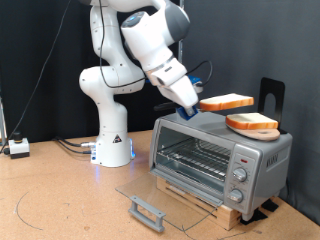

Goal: Make a piece of toast with the oven

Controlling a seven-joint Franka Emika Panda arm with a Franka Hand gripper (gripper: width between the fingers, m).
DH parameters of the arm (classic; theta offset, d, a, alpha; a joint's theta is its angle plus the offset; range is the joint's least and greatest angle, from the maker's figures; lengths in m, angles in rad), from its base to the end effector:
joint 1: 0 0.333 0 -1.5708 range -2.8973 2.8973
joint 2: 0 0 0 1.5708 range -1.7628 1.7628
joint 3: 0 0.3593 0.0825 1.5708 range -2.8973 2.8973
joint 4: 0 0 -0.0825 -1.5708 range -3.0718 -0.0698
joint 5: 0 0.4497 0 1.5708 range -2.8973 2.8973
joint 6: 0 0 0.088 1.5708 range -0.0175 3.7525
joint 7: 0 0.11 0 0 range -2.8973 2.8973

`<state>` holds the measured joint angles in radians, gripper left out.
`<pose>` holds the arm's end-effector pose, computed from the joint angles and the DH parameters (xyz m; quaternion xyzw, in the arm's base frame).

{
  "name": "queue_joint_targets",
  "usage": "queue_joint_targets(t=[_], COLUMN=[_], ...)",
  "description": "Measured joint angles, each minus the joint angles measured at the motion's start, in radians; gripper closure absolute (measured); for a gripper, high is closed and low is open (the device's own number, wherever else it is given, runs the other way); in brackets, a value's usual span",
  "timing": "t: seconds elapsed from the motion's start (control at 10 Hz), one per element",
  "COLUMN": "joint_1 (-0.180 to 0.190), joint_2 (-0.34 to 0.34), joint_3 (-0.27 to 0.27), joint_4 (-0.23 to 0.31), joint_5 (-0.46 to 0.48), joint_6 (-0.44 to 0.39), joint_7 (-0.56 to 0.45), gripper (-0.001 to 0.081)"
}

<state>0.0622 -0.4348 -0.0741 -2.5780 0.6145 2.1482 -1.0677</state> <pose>0.4393 0.0206 0.4169 -0.9016 -0.3390 -0.1367 0.2312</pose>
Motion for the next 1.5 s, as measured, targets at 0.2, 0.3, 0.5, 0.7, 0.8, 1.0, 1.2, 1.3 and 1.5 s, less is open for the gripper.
queue_joint_targets(t=[0.2,0.3,0.5,0.7,0.8,1.0,1.2,1.3,1.5], joint_1=[-0.050,-0.073,-0.085,-0.091,-0.104,-0.132,-0.162,-0.176,-0.199], joint_2=[-0.001,-0.002,-0.003,0.003,0.012,0.029,0.054,0.070,0.110], joint_3=[-0.039,-0.058,-0.067,-0.099,-0.130,-0.190,-0.240,-0.262,-0.303], joint_4=[0.005,0.005,0.003,0.003,0.005,0.020,0.050,0.065,0.097], joint_5=[-0.095,-0.126,-0.137,-0.137,-0.142,-0.165,-0.213,-0.238,-0.263], joint_6=[-0.068,-0.086,-0.099,-0.101,-0.108,-0.150,-0.191,-0.197,-0.198], joint_7=[-0.021,-0.029,-0.038,-0.089,-0.123,-0.176,-0.209,-0.230,-0.256], gripper=[0.0409,0.0409,0.0409,0.0409,0.0409,0.0409,0.0409,0.0409,0.0409])
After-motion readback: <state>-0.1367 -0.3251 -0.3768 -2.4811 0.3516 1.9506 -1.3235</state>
